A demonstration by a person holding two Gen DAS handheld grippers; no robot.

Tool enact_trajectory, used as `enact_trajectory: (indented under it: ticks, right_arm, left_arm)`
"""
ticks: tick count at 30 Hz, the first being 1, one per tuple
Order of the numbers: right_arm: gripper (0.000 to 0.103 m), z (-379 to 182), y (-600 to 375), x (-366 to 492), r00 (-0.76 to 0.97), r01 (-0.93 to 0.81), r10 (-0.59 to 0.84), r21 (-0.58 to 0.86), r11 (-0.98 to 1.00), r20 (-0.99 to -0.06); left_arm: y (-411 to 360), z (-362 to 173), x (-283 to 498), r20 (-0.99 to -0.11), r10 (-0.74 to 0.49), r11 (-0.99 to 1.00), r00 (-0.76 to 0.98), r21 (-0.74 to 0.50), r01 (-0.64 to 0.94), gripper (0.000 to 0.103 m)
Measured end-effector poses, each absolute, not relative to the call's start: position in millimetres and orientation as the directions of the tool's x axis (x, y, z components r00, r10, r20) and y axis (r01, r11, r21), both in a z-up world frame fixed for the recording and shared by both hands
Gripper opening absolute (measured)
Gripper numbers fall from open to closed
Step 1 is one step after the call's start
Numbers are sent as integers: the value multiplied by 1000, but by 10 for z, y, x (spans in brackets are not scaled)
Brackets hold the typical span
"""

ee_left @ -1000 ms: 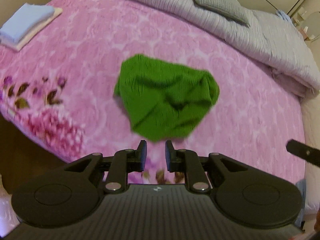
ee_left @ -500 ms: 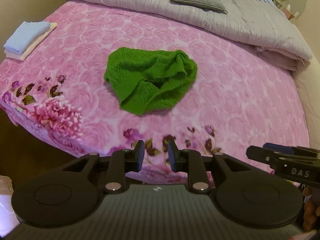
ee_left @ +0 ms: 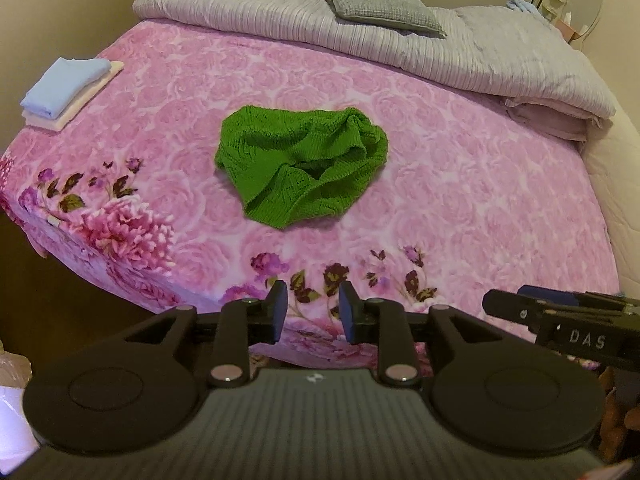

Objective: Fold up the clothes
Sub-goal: 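Move both grippers toward the crumpled green sweater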

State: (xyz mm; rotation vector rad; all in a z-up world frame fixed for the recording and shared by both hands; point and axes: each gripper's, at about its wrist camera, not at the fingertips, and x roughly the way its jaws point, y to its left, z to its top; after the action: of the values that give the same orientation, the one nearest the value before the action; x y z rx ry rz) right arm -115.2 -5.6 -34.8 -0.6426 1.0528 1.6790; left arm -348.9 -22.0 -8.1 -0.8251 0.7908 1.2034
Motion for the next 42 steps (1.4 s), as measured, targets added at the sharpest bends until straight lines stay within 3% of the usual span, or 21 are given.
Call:
enact_trajectory:
  ticks: [13, 28, 35, 42]
  right_arm:
    - [56, -462, 456, -1381, -314, -943, 483, 327, -60, -817]
    - [56, -1066, 1636, -2173, -166, -929, 396, 278, 244, -903]
    - [56, -1388, 1825, -2378, -114, -886, 332, 247, 393, -937]
    - [56, -1714, 1793, -2274, -95, -860, 252, 207, 466, -963]
  left_arm:
    - [454, -333, -3958, -875, 439, 153, 203, -150, -977, 28]
    - [2153, -948, -4563, -906, 262, 407, 332, -208, -889, 28]
    - [2474, -1371, -4488, -921, 172, 530, 349, -212, -821, 29]
    - [2522, -1876, -4200, -911, 172, 565, 375, -220, -795, 33]
